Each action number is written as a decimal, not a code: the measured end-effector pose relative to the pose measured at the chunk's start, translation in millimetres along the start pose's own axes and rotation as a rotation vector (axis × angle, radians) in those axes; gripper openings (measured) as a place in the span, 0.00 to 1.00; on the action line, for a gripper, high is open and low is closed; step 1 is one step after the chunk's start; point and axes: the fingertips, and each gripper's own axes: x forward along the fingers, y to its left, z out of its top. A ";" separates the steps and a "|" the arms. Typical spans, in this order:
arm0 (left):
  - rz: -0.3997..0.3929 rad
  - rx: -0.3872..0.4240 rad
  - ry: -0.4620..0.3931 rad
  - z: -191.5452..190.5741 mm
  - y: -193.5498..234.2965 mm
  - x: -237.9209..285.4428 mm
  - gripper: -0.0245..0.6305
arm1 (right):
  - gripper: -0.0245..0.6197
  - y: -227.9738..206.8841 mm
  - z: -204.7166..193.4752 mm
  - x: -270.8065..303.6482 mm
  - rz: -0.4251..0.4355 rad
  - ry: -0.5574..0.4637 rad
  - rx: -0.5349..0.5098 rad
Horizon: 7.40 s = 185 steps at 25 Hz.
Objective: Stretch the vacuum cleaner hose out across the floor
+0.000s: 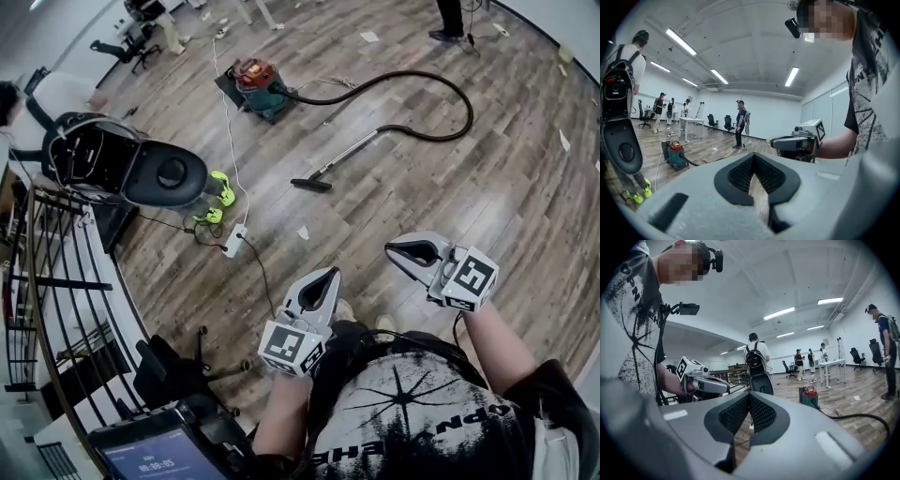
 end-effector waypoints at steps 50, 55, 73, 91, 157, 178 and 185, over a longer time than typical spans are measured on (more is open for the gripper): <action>-0.152 0.011 0.200 105.0 404.7 455.7 0.04 | 0.05 -551.7 59.7 199.8 -0.120 0.126 0.075; -0.109 0.042 0.215 85.5 411.3 484.9 0.04 | 0.05 -584.4 33.7 187.5 -0.095 0.105 0.071; -0.278 0.098 0.368 28.0 506.7 545.6 0.04 | 0.05 -643.3 -14.3 259.3 -0.265 0.107 0.178; -0.160 0.089 0.720 -288.8 601.4 655.0 0.17 | 0.05 -721.1 -231.1 292.0 -0.089 0.122 0.270; -0.176 0.186 1.265 -653.1 655.3 752.1 0.30 | 0.56 -893.8 -764.3 416.4 -0.409 0.080 1.429; -0.325 0.100 1.018 -576.1 557.7 751.4 0.28 | 0.15 -901.6 -592.7 349.1 -0.408 -0.454 1.207; -0.499 0.080 1.001 -478.6 448.4 729.7 0.27 | 0.14 -854.4 -473.5 263.6 -0.406 -0.354 1.062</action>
